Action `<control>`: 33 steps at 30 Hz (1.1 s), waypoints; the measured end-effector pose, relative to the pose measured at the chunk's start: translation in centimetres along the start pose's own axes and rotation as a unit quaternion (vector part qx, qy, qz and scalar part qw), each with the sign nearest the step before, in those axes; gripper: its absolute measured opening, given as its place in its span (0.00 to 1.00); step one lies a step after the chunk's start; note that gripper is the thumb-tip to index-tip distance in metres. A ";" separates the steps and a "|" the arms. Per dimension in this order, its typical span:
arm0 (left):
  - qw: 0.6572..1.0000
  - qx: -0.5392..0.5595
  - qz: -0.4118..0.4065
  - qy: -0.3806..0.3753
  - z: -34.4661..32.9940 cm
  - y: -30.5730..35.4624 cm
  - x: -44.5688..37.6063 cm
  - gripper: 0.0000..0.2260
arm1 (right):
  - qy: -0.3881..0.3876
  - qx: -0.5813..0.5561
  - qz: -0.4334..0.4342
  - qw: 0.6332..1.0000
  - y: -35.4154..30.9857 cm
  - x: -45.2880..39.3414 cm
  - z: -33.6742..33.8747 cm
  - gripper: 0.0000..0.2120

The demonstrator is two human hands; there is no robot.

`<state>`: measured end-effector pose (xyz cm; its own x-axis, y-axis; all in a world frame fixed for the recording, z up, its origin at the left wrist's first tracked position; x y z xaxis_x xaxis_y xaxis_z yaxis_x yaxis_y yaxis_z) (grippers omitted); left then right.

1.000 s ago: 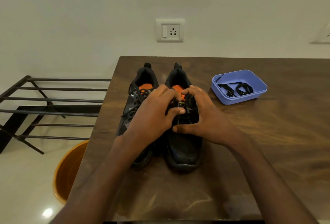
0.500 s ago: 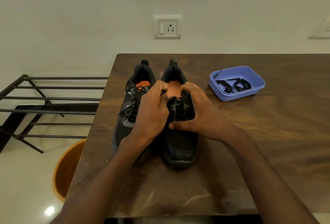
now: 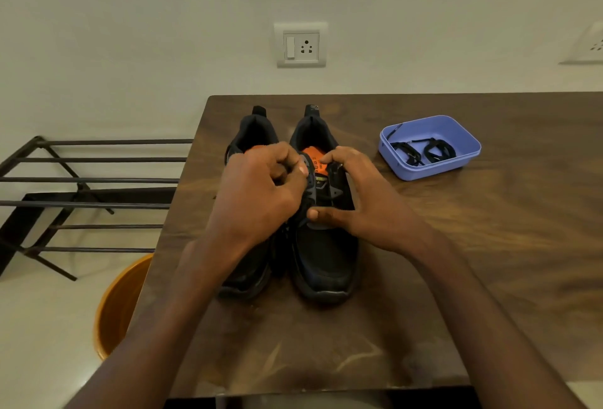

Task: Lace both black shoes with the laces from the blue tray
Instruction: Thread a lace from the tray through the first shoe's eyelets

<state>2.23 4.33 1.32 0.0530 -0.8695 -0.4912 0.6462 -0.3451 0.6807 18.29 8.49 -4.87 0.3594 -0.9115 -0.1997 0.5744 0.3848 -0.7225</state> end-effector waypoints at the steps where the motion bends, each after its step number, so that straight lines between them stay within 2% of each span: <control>1: 0.998 -0.049 -0.020 -0.014 0.3 0.2 0.1 0.08 | 0.018 -0.004 0.001 1.000 -0.3 0.0 0.3 0.31; 4: 0.982 -0.182 -0.047 -0.031 0.6 -0.4 0.2 0.18 | 0.144 0.012 0.025 0.989 -1.9 0.2 2.0 0.09; 6: 0.978 -0.199 -0.060 -0.006 0.7 -0.2 0.1 0.17 | 0.200 0.087 0.038 0.975 -2.9 0.2 2.3 0.04; 8: 0.979 -0.191 -0.071 0.006 0.5 0.2 0.1 0.04 | 0.188 0.169 0.022 0.967 -3.4 0.2 1.6 0.05; 9: 0.978 -0.195 -0.069 -0.005 0.2 0.2 0.1 0.07 | 0.172 0.198 0.010 0.965 -3.5 0.3 1.2 0.06; 12: 0.973 -0.182 -0.053 -0.130 -2.1 -1.3 0.5 0.32 | 0.114 0.239 -0.006 0.964 -3.8 0.7 0.2 0.09; 15: 0.952 -0.198 -0.040 -0.231 -3.9 -2.7 1.5 0.47 | 0.089 0.221 -0.011 0.971 -3.9 0.6 -0.3 0.10; 18: 0.952 -0.209 -0.037 -0.220 -4.1 -3.0 1.2 0.50 | 0.110 0.179 -0.043 0.977 -3.4 0.6 0.1 0.07; 22: 0.960 -0.186 -0.031 -0.206 -4.0 -2.8 0.9 0.50 | 0.233 0.104 -0.116 0.960 -2.0 1.7 3.6 0.06; 25: 0.959 -0.193 -0.031 -0.205 -4.0 -2.9 1.0 0.51 | 0.269 0.106 -0.081 0.954 -2.5 2.0 4.6 0.07; 28: 0.961 -0.187 -0.025 -0.203 -3.9 -2.8 0.9 0.51 | 0.200 0.214 0.000 0.956 -4.2 1.3 2.5 0.10; 30: 0.963 -0.184 -0.027 -0.198 -3.8 -2.7 0.9 0.51 | 0.129 0.261 0.000 0.957 -4.1 1.1 0.3 0.09; 31: 0.963 -0.183 -0.026 -0.197 -3.7 -2.7 0.9 0.50 | 0.116 0.259 -0.002 0.959 -3.9 1.0 -0.2 0.09; 33: 0.963 -0.177 -0.022 -0.200 -3.7 -2.6 1.0 0.50 | 0.155 0.230 0.005 0.961 -3.9 1.0 0.4 0.06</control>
<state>3.47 5.68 -2.93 -0.2321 -0.9476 -0.2194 0.8644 -0.3043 0.4003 16.74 6.13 -1.98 0.1704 -0.8796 -0.4441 0.8620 0.3514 -0.3654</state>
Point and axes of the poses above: each hand's wrist, its own x-axis away from the middle knuckle, its own z-axis out of the back of the hand, y = z × x, the point moved 8 cm from there along -x, towards the middle knuckle, and after that the axes turned 8 degrees about y, right-handed, at the moved point
